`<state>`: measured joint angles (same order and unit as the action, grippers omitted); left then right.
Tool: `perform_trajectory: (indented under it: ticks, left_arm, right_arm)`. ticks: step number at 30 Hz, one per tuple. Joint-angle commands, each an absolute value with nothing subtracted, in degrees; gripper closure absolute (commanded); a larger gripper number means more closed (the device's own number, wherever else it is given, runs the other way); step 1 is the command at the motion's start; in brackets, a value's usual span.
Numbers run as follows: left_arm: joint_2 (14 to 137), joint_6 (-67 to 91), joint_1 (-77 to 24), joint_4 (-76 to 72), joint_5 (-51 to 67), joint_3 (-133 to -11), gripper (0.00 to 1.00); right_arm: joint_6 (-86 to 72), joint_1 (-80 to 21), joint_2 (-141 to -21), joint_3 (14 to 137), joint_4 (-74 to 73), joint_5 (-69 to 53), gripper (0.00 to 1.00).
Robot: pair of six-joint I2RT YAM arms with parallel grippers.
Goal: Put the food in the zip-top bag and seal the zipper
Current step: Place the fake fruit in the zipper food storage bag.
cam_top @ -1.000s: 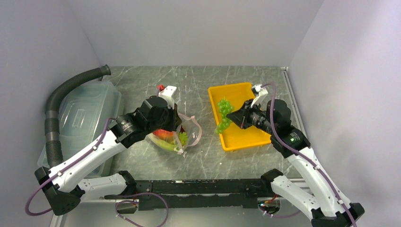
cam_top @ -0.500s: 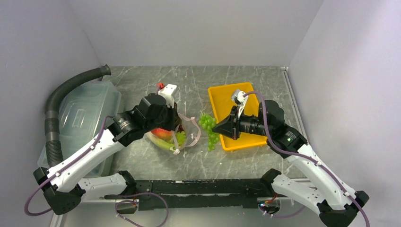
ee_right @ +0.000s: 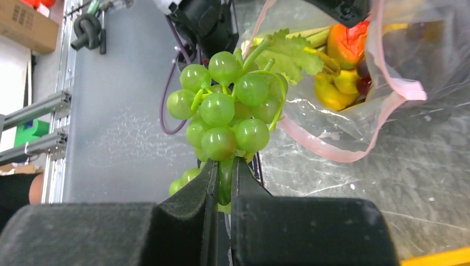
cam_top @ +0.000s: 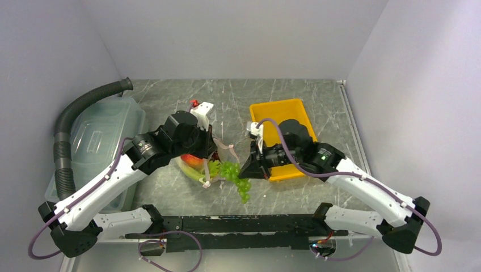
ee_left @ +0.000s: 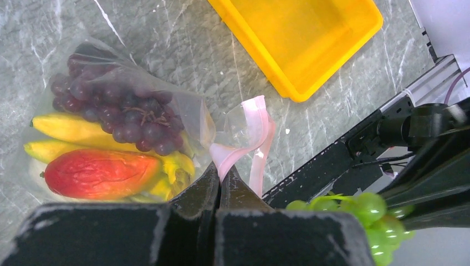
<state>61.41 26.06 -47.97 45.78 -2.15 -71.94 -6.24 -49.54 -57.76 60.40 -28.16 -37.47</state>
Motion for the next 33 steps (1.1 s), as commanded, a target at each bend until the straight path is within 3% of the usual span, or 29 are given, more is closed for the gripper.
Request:
perform_trajectory:
  ticks: [1, 22, 33]
  left_arm:
    - [60.9, 25.1, -47.9, 44.2, 0.5, -75.1, 1.00]
    - [59.9, 22.9, -47.8, 44.2, 5.3, -74.6, 1.00]
    - [59.1, 22.3, -47.9, 44.1, 7.8, -75.0, 1.00]
  right_arm:
    - [-5.0, -51.8, -60.0, 64.1, -27.6, -34.7, 1.00]
    - [-9.6, -52.2, -80.1, 78.5, -31.3, -26.7, 1.00]
    - [-14.7, -52.2, -85.0, 80.0, -25.8, -20.1, 1.00]
